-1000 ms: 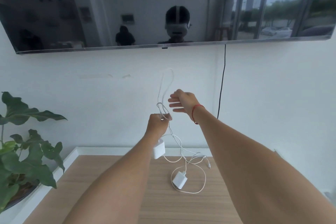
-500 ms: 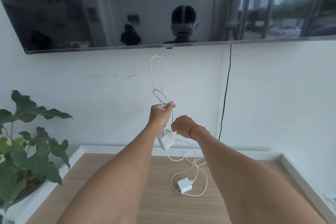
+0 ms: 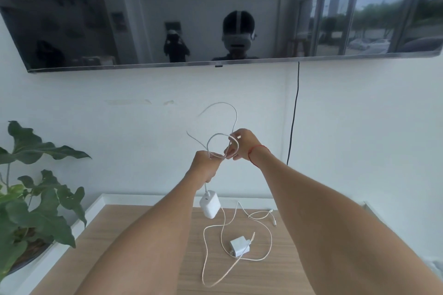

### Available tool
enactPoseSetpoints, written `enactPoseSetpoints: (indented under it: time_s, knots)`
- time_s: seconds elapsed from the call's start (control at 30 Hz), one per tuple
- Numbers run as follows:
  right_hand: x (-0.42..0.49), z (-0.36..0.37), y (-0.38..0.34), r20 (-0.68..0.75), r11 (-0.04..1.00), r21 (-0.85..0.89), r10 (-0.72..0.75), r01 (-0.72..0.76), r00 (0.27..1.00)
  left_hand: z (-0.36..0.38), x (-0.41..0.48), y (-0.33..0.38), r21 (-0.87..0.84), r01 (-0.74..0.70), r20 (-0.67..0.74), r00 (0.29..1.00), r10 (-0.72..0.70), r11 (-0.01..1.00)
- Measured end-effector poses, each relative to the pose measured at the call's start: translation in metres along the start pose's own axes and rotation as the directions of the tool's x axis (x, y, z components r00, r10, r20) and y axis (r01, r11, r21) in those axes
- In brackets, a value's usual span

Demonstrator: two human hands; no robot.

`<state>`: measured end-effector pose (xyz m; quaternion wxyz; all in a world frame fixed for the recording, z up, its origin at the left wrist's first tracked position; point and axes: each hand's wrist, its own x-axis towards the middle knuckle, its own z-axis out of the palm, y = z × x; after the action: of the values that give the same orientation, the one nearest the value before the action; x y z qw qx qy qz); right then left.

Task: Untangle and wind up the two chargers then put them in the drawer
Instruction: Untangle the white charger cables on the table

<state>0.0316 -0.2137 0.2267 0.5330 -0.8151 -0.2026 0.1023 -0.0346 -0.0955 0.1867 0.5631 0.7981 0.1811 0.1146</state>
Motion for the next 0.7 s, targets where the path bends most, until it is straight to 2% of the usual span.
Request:
enactPoseSetpoints:
  time_s: [0.17,0.33,0.4,0.47,0.6,0.63,0.7]
  knots:
    - [-0.001,-0.002,-0.010,-0.102,0.999,0.002,-0.049,0.049,0.994,0.004,-0.003,-0.003,-0.028,-0.007,0.046,0.999,0.008,1.000]
    - [0.002,-0.006,-0.022,-0.210,0.968,0.230,-0.054,0.103,0.976,0.003,-0.006,-0.012,0.266,-0.109,0.081,0.993,0.090,0.958]
    - [0.002,-0.009,-0.026,-0.216,0.930,0.349,-0.041,0.117,0.975,0.002,-0.005,-0.015,0.275,-0.127,0.067,0.991,0.113,0.953]
    - [0.000,-0.008,-0.024,-0.195,0.917,0.389,-0.010,0.087,0.981,0.001,-0.003,-0.014,0.191,-0.112,0.025,0.994,0.109,0.975]
    - [-0.002,0.006,0.012,-0.175,0.992,0.118,0.059,-0.039,0.983,-0.003,0.000,0.007,-0.081,-0.098,-0.070,0.993,0.092,0.992]
    - [-0.003,0.011,0.021,-0.123,0.997,0.036,0.074,-0.070,0.990,-0.005,-0.001,0.014,-0.121,-0.103,-0.074,0.993,0.094,0.987]
    - [-0.008,0.020,0.031,0.073,0.987,-0.130,0.104,-0.094,0.992,-0.007,-0.003,0.026,-0.184,-0.099,-0.055,0.994,0.090,0.978]
